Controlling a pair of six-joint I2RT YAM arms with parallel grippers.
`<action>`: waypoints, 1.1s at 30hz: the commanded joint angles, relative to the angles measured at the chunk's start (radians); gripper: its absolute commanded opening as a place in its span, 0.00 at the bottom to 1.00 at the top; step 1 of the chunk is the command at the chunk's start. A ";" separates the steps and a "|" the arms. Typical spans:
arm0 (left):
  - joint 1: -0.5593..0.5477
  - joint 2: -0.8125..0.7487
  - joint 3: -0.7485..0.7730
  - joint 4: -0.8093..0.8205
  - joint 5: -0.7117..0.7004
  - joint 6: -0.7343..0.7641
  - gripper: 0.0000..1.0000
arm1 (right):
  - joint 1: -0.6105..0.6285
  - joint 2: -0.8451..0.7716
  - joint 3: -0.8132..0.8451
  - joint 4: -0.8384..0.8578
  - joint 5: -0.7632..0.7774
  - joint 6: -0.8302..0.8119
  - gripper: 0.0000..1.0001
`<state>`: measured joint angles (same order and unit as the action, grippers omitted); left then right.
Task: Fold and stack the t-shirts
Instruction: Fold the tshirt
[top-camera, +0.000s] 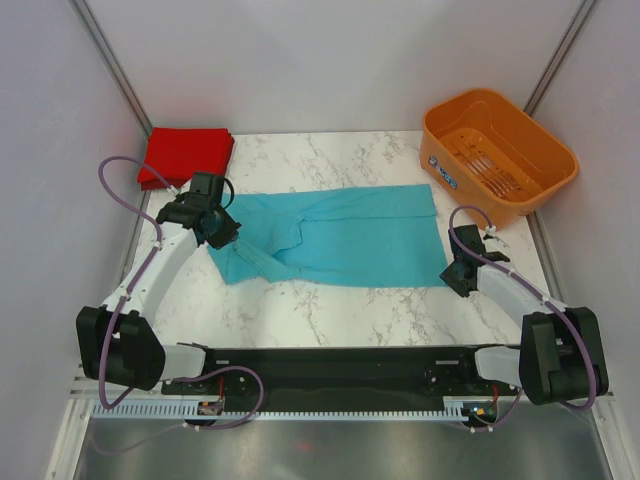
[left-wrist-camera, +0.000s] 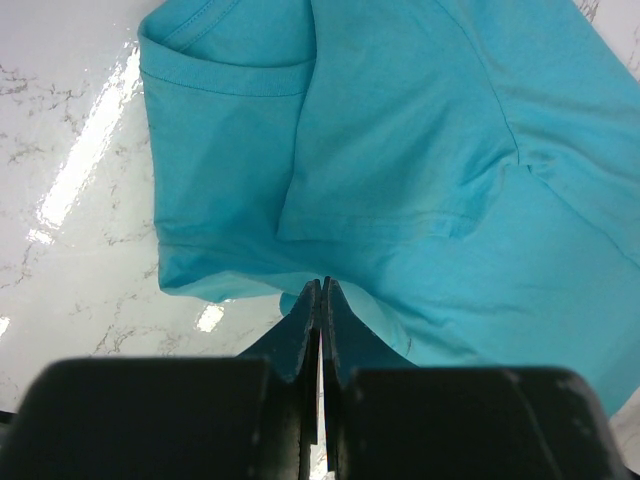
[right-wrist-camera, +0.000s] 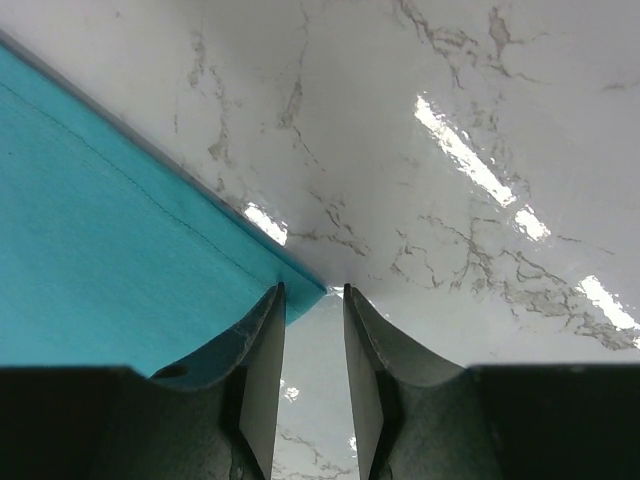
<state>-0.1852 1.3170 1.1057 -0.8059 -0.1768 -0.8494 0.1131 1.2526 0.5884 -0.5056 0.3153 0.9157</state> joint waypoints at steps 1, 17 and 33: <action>0.003 -0.019 -0.006 0.024 -0.020 0.018 0.02 | -0.003 0.007 -0.016 0.030 0.016 0.018 0.37; 0.001 -0.033 0.028 0.022 -0.070 0.047 0.02 | -0.003 -0.044 -0.006 0.070 0.012 -0.076 0.00; 0.036 0.082 0.149 0.024 -0.095 0.110 0.02 | -0.003 0.132 0.238 0.142 -0.024 -0.189 0.00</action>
<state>-0.1684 1.3800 1.1954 -0.8055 -0.2310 -0.7921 0.1135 1.3537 0.7673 -0.4000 0.2943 0.7616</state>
